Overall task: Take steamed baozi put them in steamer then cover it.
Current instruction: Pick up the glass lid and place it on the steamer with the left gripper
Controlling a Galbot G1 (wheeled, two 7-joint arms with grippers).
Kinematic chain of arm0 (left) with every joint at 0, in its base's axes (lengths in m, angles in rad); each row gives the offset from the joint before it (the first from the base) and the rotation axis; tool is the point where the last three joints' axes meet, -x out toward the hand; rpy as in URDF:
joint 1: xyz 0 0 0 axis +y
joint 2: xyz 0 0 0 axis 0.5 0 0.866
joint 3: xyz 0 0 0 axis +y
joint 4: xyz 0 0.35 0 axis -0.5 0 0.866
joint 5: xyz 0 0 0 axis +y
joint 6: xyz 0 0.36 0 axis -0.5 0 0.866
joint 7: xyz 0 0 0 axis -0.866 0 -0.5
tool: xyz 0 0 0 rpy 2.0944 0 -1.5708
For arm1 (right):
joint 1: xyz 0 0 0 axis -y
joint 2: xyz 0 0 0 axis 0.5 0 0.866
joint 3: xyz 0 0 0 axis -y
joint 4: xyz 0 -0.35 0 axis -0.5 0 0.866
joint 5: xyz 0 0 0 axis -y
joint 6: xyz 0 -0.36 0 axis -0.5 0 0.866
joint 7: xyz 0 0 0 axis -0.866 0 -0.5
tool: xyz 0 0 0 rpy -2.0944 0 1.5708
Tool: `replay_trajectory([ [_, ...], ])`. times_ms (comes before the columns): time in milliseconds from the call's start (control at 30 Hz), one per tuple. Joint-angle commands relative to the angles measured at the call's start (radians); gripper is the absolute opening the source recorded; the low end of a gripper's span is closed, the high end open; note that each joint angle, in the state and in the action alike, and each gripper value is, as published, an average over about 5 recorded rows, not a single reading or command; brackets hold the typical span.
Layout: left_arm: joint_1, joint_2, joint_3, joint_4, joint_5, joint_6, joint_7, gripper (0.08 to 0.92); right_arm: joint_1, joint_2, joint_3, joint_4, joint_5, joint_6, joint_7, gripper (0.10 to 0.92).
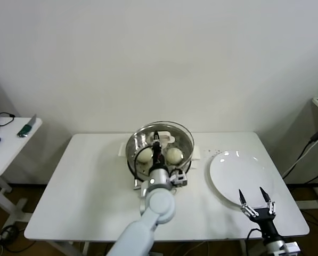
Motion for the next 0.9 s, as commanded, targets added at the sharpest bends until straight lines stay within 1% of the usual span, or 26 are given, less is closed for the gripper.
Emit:
replay_trajectory([
  [33,-0.006,-0.006,0.009,0.045,0.022,0.019,-0.001,0.135,0.002,-0.001,0.003,0.000,0.003,0.001,0.000,0.823],
  [233,-0.003,-0.002,-0.004,0.058,0.038,0.011,-0.005,0.135,0.002,0.000,0.003,-0.001,0.003,0.005,0.000,0.823],
  [467,-0.001,0.018,-0.012,0.058,0.042,0.006,-0.005,0.135,-0.003,0.002,0.001,-0.004,0.003,0.013,-0.002,0.823],
  [733,0.013,0.012,-0.009,0.056,0.049,-0.006,-0.007,0.135,-0.003,0.006,0.000,-0.003,0.000,0.014,-0.003,0.823],
  [900,0.017,0.020,-0.002,0.040,0.041,-0.006,-0.003,0.135,-0.004,0.009,-0.001,-0.001,-0.001,0.012,-0.004,0.823],
])
